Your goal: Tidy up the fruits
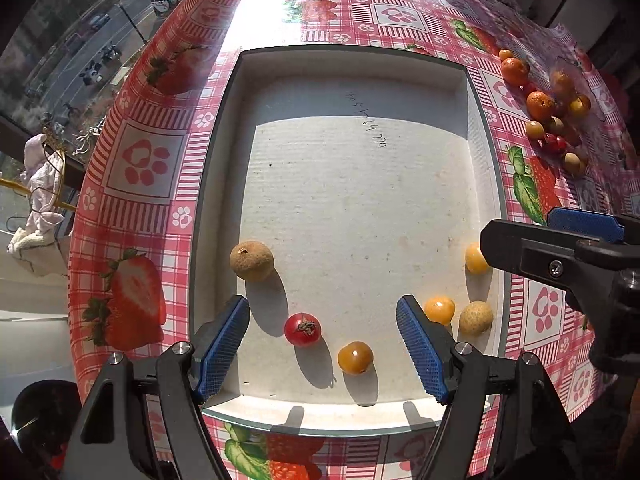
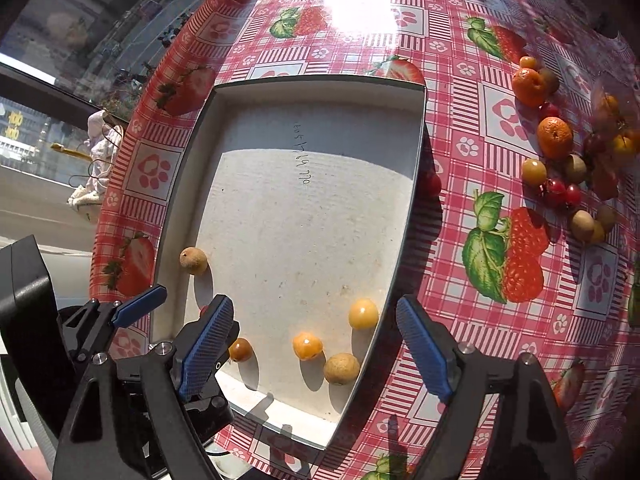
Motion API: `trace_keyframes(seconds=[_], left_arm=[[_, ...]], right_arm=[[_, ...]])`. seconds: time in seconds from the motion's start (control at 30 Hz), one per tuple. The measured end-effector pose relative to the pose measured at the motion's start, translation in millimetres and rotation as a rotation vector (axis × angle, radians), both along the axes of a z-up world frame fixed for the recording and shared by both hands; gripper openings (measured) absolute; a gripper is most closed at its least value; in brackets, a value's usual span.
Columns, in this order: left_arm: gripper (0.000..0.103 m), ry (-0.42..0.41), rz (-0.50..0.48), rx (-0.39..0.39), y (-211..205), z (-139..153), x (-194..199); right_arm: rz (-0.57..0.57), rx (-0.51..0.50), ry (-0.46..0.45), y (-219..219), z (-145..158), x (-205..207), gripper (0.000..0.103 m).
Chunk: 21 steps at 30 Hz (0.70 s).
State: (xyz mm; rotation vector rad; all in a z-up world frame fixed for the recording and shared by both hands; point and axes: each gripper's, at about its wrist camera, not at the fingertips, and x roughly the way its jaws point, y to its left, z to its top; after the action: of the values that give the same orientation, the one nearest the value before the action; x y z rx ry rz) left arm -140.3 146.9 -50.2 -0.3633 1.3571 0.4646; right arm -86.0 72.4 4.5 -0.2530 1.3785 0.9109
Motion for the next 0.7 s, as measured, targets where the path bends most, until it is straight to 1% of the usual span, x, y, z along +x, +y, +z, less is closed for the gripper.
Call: trace_keyframes(seconds=[0.17,0.47,0.63,0.7], left_arm=[[0.077,-0.022,-0.056,-0.005,-16,8,20],[0.077,-0.055,-0.172,-0.022,-53,17,58],[0.077,-0.052,-0.217,-0.024,-77,18,80],[0.077,-0.050,-0.228,-0.002,-85,18,90]], right_arm=[[-0.092,-0.026,-0.002,-40,-6,20,0.086],[-0.287,-0.091,0.039,-119,-30,54,0.086],[-0.357,-0.124,0.060,-160,-40,69,0.086],[-0.375,-0.131,0.066,-172,-44,75,0.086]])
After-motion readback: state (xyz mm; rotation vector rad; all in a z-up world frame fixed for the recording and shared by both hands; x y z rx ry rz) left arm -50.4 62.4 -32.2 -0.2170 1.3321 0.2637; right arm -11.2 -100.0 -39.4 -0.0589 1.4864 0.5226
